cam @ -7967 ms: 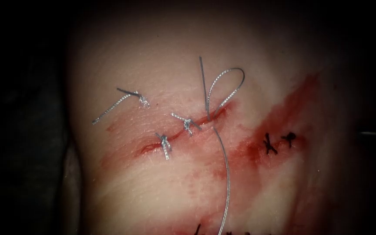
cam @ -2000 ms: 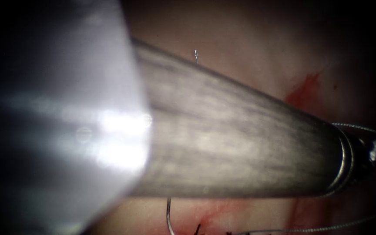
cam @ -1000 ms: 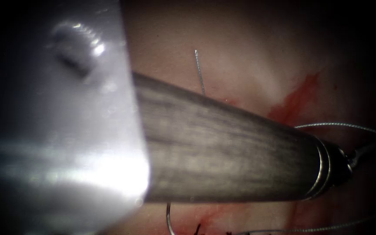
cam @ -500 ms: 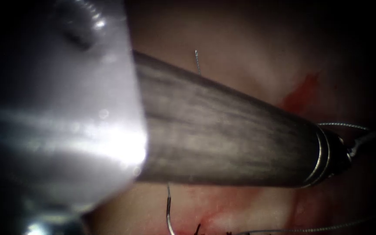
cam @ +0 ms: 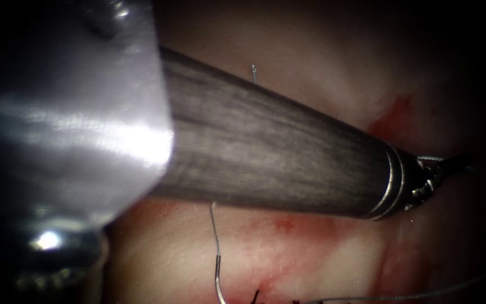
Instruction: Wound Closure
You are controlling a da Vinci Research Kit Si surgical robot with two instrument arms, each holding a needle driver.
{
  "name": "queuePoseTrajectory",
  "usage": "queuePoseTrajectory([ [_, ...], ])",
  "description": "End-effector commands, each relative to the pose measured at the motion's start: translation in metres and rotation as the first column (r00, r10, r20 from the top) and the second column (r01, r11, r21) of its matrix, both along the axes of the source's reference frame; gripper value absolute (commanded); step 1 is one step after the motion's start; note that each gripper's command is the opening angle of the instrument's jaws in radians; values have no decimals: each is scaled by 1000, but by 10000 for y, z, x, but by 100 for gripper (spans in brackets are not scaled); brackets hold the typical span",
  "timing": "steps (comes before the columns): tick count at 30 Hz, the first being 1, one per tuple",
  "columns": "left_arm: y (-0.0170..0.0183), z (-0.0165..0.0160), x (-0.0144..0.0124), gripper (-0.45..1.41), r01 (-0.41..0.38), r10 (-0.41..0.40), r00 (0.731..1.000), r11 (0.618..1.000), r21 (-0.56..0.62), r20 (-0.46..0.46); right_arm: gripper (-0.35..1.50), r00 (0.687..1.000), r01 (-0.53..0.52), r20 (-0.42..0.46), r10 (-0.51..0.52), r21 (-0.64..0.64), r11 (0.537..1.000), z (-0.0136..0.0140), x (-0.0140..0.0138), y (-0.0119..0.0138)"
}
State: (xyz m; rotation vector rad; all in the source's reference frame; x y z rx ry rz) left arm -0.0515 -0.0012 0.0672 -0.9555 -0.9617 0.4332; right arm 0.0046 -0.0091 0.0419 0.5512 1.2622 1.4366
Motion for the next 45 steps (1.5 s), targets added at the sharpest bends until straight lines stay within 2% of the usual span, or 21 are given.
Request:
queuePoseTrajectory([
  [1, 0, 3, -5, -45, -8, 8, 1000, 1000, 13, 4, 120, 1000, 3, -3, -3, -2, 1000, 2, 9, 0],
  [10, -2, -8, -5, -45, -37, 36, 999, 999, 33, 27, 120, 1000, 3, -3, -3, -2, 1000, 2, 8, 0],
  [14, 3, -20, 27, -45, -76, 77, 997, 997, -5, 23, 120, 1000, 5, -4, -5, -2, 1000, 2, 6, 0],
  [17, 5, -30, 59, -45, -132, 131, 991, 986, -98, -12, 120, 1000, 2, -6, -2, 3, 1000, 2, 7, -1],
  [21, 3, -40, 103, -45, -246, 235, 969, 948, -200, -80, 111, 999, 7, -40, -5, 41, 999, 4, 10, -11],
  [22, 2, -39, 114, -45, -297, 283, 955, 925, -235, -91, 104, 998, 14, -58, -11, 58, 998, 6, 12, -15],
  [23, 5, -38, 129, -45, -334, 319, 943, 910, -248, -99, 81, 993, 59, -105, -51, 75, 995, 10, 15, -28],
  [24, 8, -37, 137, -45, -356, 338, 935, 895, -268, -111, 69, 988, 94, -127, -85, 68, 993, 12, 17, -34],
  [26, 12, -36, 148, -45, -377, 356, 926, 878, -295, -124, 71, 965, 218, -151, -213, 18, 976, 17, 23, -46],
  [28, 14, -35, 161, -45, -400, 371, 917, 853, -336, -148, 73, 927, 354, -126, -354, -23, 935, 21, 29, -54],
  [29, 13, -34, 174, -45, -435, 388, 900, 804, -405, -197, 67, 876, 477, -67, -478, -43, 878, 25, 35, -62],
  [31, 9, -36, 187, -45, -455, 408, 890, 780, -430, -202, 67, 835, 549, -15, -550, -64, 834, 30, 44, -68],
  [32, 7, -36, 195, -45, -479, 429, 877, 751, -455, -214, 67, 824, 566, -2, -567, -61, 822, 34, 50, -71],
  [34, 2, -38, 212, -45, -542, 493, 838, 698, -469, -235, 61, 825, 564, 19, -564, -70, 823, 39, 60, -74],
  [36, -1, -37, 226, -45, -580, 520, 809, 631, -514, -275, 66, 833, 552, 29, -552, -89, 829, 45, 72, -76],
  [38, 0, -36, 235, -45, -593, 535, 796, 596, -542, -284, 62, 827, 561, 34, -561, -113, 820, 49, 85, -77],
  [40, 6, -43, 245, -45, -632, 562, 754, 475, -612, -341, 62, 816, 576, 118, -565, -244, 781, 56, 111, -73],
  [41, 6, -45, 246, -45, -637, 570, 746, 457, -622, -345, 62, 814, 580, 144, -563, -279, 766, 56, 116, -71],
  [43, 6, -49, 246, -45, -640, 578, 733, 411, -649, -357, 49, 809, 588, 182, -559, -298, 752, 56, 124, -69],
  [44, 7, -51, 246, -45, -642, 584, 722, 364, -675, -371, 41, 795, 607, 208, -570, -301, 736, 56, 126, -69],
  [45, 6, -54, 246, -45, -641, 603, 706, 323, -696, -371, 34, 742, 670, 280, -610, -272, 691, 55, 130, -69],
])
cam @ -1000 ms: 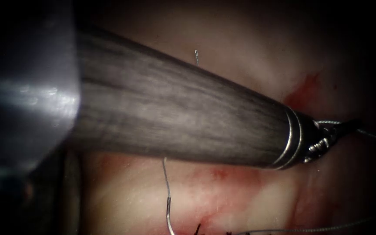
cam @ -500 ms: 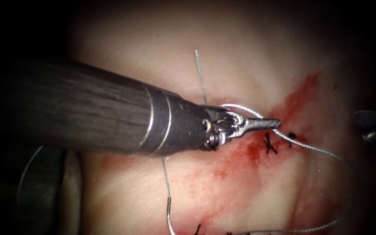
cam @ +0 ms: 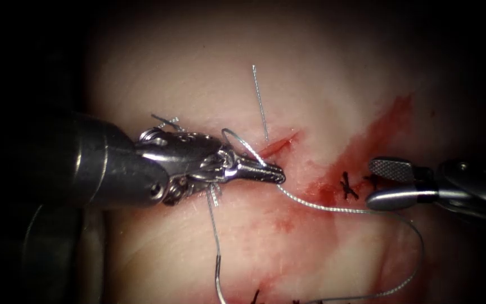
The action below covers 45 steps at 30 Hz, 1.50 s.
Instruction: Wound Closure
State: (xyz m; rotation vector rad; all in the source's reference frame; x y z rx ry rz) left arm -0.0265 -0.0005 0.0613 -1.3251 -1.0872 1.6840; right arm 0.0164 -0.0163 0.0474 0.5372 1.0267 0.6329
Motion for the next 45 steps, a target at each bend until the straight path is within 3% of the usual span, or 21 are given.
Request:
queuePoseTrajectory([
  [1, -2, 3, -4, -45, -25, 26, 1000, 999, -20, 15, 36, 997, 57, 57, -55, -22, 998, 0, 13, 2],
  [3, -1, 2, -4, -45, -51, 52, 998, 999, -18, 28, 44, 983, 138, 130, -132, -36, 990, -1, 16, 2],
  [5, 1, 1, -5, -45, -74, 75, 996, 997, -22, 46, 34, 971, 183, 164, -174, -41, 982, -2, 18, 3],
  [8, 5, -1, -5, -45, -83, 84, 995, 996, -28, 59, 59, 967, 188, 180, -179, -34, 982, -3, 25, 4],
  [10, 10, 0, -5, -45, -69, 73, 996, 995, -73, 56, 99, 967, 194, 176, -185, -33, 980, -5, 29, 0],
  [12, 13, 1, -4, -45, -67, 74, 996, 992, -108, 59, 98, 964, 214, 166, -208, -21, 977, -6, 30, -3],
  [15, 17, 1, -2, -45, -63, 72, 995, 989, -132, 62, 71, 948, 264, 183, -260, 4, 965, -8, 36, -6],
  [18, 19, 1, -1, -45, -62, 70, 996, 988, -144, 52, 68, 935, 299, 196, -295, 7, 954, -7, 43, -11],
  [23, 20, 1, -3, -45, -57, 64, 997, 986, -157, 44, 26, 925, 332, 192, -327, 4, 943, -4, 53, -20],
  [26, 20, 1, -4, -45, -59, 66, 997, 986, -157, 38, 21, 921, 338, 202, -332, 6, 941, -2, 60, -20],
  [29, 19, 1, -4, -45, -64, 69, 997, 985, -157, 29, 2, 921, 338, 207, -331, 5, 941, 3, 65, -19],
  [31, 19, 1, -4, -45, -64, 69, 997, 985, -158, 29, 4, 918, 347, 208, -338, -8, 938, 6, 68, -16],
  [34, 19, 1, -4, -45, -64, 69, 997, 985, -158, 29, 24, 915, 362, 203, -349, -29, 932, 10, 70, -10],
  [36, 18, 1, -4, -45, -66, 71, 997, 985, -158, 27, 54, 910, 381, 198, -363, -56, 923, 10, 69, -7],
  [37, 18, 1, -3, -45, -66, 71, 997, 985, -158, 27, 57, 909, 387, 196, -368, -65, 920, 9, 68, -5],
  [45, 18, 1, -1, -45, -73, 77, 997, 985, -158, 20, 52, 907, 385, 220, -360, -80, 919, -1, 65, 1],
])
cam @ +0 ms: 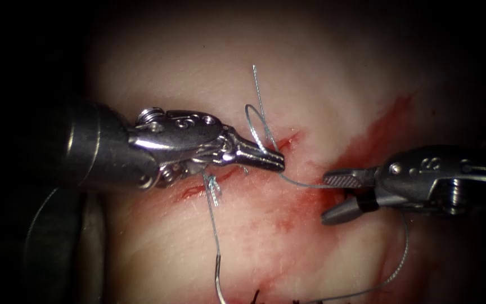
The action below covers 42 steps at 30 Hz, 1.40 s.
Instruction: Wound Closure
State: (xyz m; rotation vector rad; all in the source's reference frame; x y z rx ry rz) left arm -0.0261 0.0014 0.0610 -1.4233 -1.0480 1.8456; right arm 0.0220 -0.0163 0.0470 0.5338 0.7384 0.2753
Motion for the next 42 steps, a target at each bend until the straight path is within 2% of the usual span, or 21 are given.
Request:
queuePoseTrajectory([
  [1, -1, 5, -5, -45, 0, 0, 1000, 1000, 1, 1, 54, 1000, 4, 3, -4, -4, 1000, 5, 10, -1],
  [4, 0, 4, -4, -45, 2, -2, 1000, 1000, 1, 0, 61, 1000, 8, 5, -8, -9, 1000, 9, 9, -4],
  [7, 0, 3, -4, -45, 5, -5, 1000, 1000, 1, -1, 41, 1000, 13, 6, -13, -15, 1000, 11, 11, -5],
  [15, -1, 2, -5, -45, 6, -6, 1000, 1000, 1, -2, 32, 999, 30, 22, -29, -56, 998, 37, 25, -4],
  [17, -1, 2, -5, -45, 6, -6, 1000, 1000, 2, -1, 7, 999, 41, 17, -39, -76, 996, 40, 26, -2],
  [19, -1, 2, -5, -45, 5, -5, 1000, 1000, 2, -1, -35, 999, 24, 29, -21, -95, 995, 41, 25, 2],
  [21, 0, 2, -4, -42, 5, -5, 1000, 1000, 2, -1, -35, 999, 8, 46, -3, -112, 994, 39, 25, 5],
  [23, 0, 3, -4, -25, 8, -8, 1000, 1000, 1, -2, -35, 998, 5, 58, 2, -111, 994, 34, 25, 9],
  [24, 1, 3, -4, 0, 9, -9, 1000, 1000, -6, -2, -35, 998, 3, 63, 4, -110, 994, 32, 26, 11],
  [27, 2, 4, -6, 91, 50, -48, 998, 998, 35, -42, -35, 997, -20, 77, 30, -124, 992, 24, 28, 18],
  [30, 4, 5, -9, 131, 71, -69, 993, 997, 20, -97, -35, 995, -32, 87, 43, -127, 991, 18, 29, 23],
  [32, 5, 7, -10, 138, 86, -84, 990, 996, 13, -116, -35, 996, -42, 78, 52, -125, 991, 17, 29, 25],
  [39, 10, 11, -11, 140, 118, -116, 984, 993, 9, -135, -35, 996, -75, 40, 80, -128, 989, 16, 35, 26],
  [41, 9, 11, -12, 131, 125, -123, 983, 992, 7, -139, -35, 996, -83, 30, 87, -128, 988, 15, 35, 27],
  [42, 8, 11, -13, 121, 123, -120, 983, 992, 8, -138, -35, 996, -87, 25, 91, -128, 988, 14, 36, 27],
])
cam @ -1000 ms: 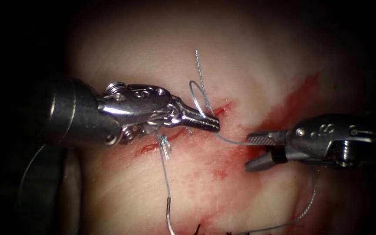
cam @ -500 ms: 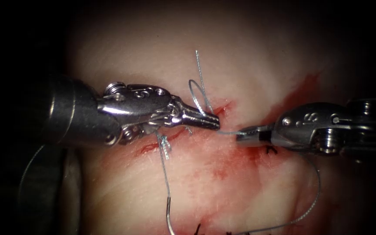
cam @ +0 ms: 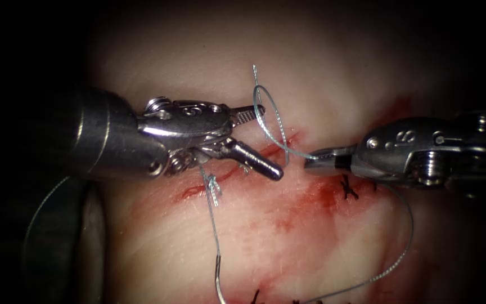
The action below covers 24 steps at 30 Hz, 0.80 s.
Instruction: Wound Closure
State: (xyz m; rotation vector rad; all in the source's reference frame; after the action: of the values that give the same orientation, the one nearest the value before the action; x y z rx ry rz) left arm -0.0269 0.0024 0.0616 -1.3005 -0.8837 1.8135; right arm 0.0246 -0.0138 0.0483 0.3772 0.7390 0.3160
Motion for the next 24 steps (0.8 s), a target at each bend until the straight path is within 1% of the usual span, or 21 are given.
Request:
queuePoseTrajectory([
  [1, -3, 4, -6, 101, -4, 4, 1000, 1000, 3, 5, -35, 1000, -7, -10, 7, -1, 1000, 1, 11, 2],
  [2, -3, 4, -8, 71, -6, 6, 1000, 1000, 5, 10, -35, 1000, -11, -15, 11, -2, 1000, 1, 12, 3],
  [3, -3, 3, -10, 52, -9, 8, 1000, 1000, 7, 17, -35, 1000, -15, -20, 15, -2, 1000, 1, 12, 4],
  [4, -4, 3, -12, 42, -15, 15, 999, 1000, 12, 37, -35, 1000, -17, -22, 17, -2, 1000, 1, 13, 4],
  [6, -6, 4, -16, 36, -28, 28, 998, 1000, -8, 60, -35, 999, -24, -29, 24, -1, 1000, 0, 14, 6],
  [8, -9, 6, -20, 36, -29, 30, 997, 999, -22, 65, -35, 999, -36, -39, 36, 0, 999, -1, 16, 9],
  [10, -12, 7, -23, 31, -33, 34, 997, 999, -23, 66, -35, 997, -55, -60, 55, 0, 998, -3, 19, 13],
  [14, -11, 8, -24, 29, -26, 28, 996, 999, -24, 83, -35, 990, -106, -86, 108, 31, 994, -6, 20, 20],
  [16, -10, 7, -22, 32, -25, 27, 996, 999, -23, 89, -35, 985, -147, -87, 151, 52, 988, -7, 20, 23],
  [18, -8, 7, -21, 44, -26, 28, 996, 999, -22, 90, -35, 979, -177, -91, 183, 74, 981, -7, 19, 25],
  [19, -7, 7, -21, 46, -29, 31, 995, 999, -20, 92, -35, 977, -185, -90, 193, 83, 979, -7, 19, 25],
  [22, -2, 5, -19, 66, -5, 7, 994, 1000, -21, 108, -35, 971, -211, -92, 221, 104, 972, -6, 19, 26],
  [24, 2, 3, -16, 74, 18, -15, 992, 1000, -20, 125, -35, 961, -242, -103, 256, 132, 961, -6, 19, 26],
])
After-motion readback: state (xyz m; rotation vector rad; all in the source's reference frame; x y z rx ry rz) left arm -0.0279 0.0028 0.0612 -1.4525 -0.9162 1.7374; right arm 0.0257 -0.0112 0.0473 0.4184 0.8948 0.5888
